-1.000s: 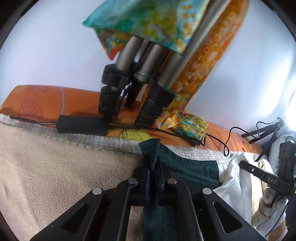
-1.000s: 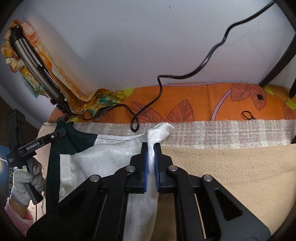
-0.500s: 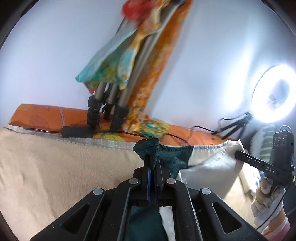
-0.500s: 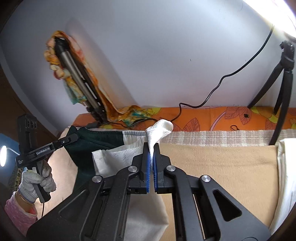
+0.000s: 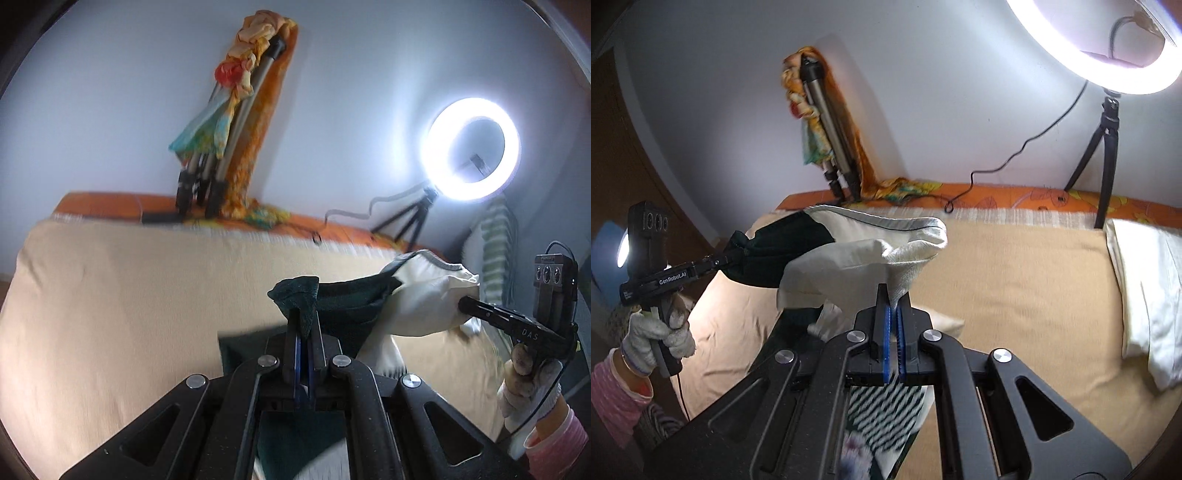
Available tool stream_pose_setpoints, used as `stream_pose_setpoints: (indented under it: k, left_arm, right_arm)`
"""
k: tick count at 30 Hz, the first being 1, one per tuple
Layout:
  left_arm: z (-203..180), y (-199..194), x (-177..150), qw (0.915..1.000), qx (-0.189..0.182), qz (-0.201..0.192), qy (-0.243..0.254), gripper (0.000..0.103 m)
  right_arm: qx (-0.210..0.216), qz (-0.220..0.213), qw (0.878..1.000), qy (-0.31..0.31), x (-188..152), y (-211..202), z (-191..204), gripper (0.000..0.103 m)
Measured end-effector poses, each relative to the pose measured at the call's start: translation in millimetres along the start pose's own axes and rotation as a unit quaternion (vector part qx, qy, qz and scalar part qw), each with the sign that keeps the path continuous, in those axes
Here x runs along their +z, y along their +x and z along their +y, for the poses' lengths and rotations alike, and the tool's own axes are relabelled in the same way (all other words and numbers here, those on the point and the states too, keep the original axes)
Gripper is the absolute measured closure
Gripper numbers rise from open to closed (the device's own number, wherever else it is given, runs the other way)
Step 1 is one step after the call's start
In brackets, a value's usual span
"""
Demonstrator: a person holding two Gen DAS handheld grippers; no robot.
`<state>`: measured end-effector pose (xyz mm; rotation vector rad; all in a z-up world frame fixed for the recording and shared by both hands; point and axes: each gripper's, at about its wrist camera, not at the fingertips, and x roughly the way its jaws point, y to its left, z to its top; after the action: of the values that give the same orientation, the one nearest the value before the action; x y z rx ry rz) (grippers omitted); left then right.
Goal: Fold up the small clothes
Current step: 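Lift the collar end with both tools and fold it over toward the hem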
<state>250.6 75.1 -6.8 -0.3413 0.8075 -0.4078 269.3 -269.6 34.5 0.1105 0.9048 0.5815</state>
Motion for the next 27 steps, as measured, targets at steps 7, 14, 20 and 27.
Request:
stream_pose_setpoints:
  k: [7, 14, 20, 27]
  left_arm:
    - [2, -17, -81, 0.9993, 0.004, 0.038, 0.002, 0.103]
    - [0, -42, -127, 0.9973, 0.012, 0.066, 0.032, 0.092]
    - [0, -82, -134, 0.9985, -0.003, 0.042, 0.034, 0.077]
    - [28, -70, -139, 0.9956, -0.009, 0.068, -0.064, 0.062]
  right_arm:
    - [-0.002, 0.02, 1.0, -0.013, -78, -15, 14, 0.099]
    - [-0.042, 0.018, 0.997, -0.059, -126, -34, 21, 0.098]
    - [-0.045, 0.007, 0.992, -0.116, -146, -69, 35, 0.079]
    - [-0.029, 0.011, 1.0, -0.001, -152, -74, 4, 0.05]
